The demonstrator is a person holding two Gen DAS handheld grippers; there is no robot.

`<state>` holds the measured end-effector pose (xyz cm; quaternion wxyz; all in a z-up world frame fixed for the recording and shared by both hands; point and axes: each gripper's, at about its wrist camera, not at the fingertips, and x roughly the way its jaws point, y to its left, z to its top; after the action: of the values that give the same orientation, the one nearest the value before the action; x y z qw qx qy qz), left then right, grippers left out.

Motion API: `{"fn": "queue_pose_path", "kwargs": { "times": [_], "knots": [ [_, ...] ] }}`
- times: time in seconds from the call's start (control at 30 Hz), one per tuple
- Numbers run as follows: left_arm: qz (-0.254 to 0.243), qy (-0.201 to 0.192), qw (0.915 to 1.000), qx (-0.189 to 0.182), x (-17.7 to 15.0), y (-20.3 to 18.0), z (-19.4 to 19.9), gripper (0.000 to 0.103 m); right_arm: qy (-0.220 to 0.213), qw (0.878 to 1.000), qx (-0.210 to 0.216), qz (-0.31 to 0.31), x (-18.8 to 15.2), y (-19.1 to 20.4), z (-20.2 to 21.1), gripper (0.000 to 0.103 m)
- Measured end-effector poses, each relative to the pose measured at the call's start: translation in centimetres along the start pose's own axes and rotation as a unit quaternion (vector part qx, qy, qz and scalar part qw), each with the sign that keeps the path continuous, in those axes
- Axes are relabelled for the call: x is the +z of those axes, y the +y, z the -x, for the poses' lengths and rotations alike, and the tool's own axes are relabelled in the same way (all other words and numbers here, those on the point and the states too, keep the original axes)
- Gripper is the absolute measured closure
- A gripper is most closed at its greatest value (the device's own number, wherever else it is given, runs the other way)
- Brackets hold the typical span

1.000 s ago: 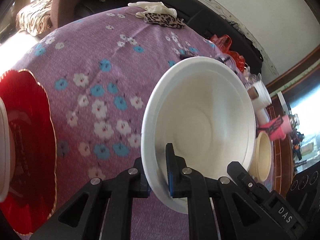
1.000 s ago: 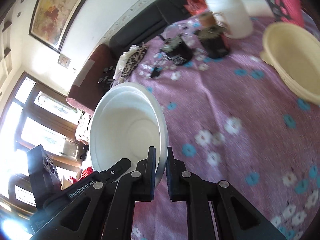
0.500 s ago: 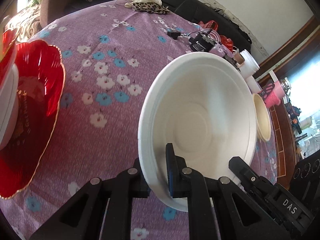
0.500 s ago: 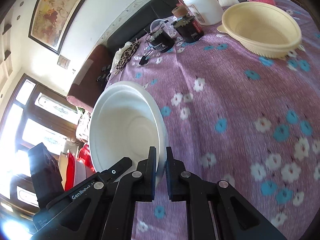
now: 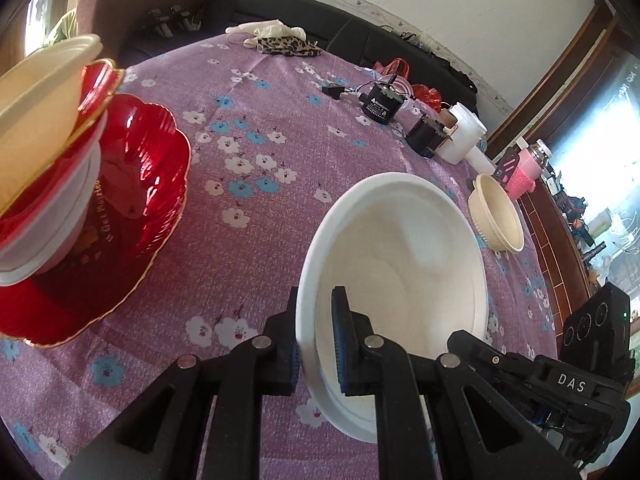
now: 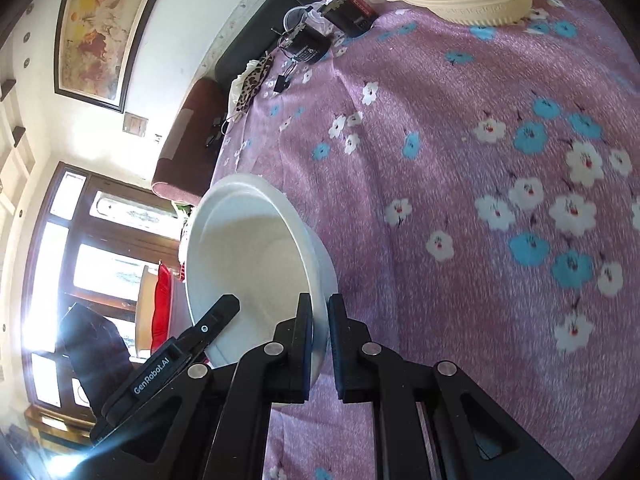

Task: Organize plates and bowls
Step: 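Lift and carry the white basin with both grippers to the bowl stack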

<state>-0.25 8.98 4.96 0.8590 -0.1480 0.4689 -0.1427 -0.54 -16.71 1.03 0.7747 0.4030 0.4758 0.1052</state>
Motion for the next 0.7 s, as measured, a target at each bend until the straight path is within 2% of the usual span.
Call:
{"fn": "queue_pose_path", "kwargs": {
  "times": [0.33,0.7],
  "knots": [
    [-0.024,-0.055,0.9981,0.014,-1.3,0.1,5.0,0.091,-0.036,0.997,-0.009,0.061,-2.8,4.3,2.2,0.093],
    [-0.043,-0.133,0.9896,0.035,-2.5,1.1,10.5,0.089,-0.062,0.991,-0.006,0.120,-5.9,8.9,3.0,0.093]
  ]
}}
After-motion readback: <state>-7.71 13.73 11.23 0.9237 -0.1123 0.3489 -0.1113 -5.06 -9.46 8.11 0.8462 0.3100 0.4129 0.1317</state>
